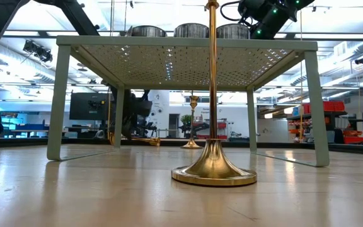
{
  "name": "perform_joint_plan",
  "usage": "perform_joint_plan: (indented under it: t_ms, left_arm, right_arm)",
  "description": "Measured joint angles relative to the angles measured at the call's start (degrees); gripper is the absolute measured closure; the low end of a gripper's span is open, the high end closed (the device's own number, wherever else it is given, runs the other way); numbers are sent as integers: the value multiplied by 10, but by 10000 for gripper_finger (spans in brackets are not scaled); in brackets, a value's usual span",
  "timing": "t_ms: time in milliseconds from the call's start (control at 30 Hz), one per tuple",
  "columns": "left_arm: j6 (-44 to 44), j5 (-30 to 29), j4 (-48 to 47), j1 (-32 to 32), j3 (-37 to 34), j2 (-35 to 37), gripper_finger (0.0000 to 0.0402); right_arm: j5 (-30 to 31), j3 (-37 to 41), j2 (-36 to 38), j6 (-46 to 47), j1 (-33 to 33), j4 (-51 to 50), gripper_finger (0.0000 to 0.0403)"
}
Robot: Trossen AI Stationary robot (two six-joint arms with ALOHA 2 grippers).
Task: Pick & Place candle stick holders
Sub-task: Put the top golden candle holder on the shelf aligned with the middle orange scented candle
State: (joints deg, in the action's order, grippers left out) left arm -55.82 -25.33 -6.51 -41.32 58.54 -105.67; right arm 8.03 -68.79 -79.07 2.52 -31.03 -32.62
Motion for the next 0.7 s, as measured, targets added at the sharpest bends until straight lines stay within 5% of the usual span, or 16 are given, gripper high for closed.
perform_joint_plan:
  t_ms: [100,200,433,700]
  left_arm:
    - [-3,17,-3,11,0,0,136]
    - [47,163,-39,13,1,-18,172]
    - [58,69,-40,17,23,-49,247]
    - [101,63,-24,18,22,-51,282]
  right_arm:
    - [0,0,0,0,0,0,3]
    - [0,0,0,0,0,0,3]
    - [0,0,0,0,0,4,3]
    - [0,0,0,-14,0,8,3]
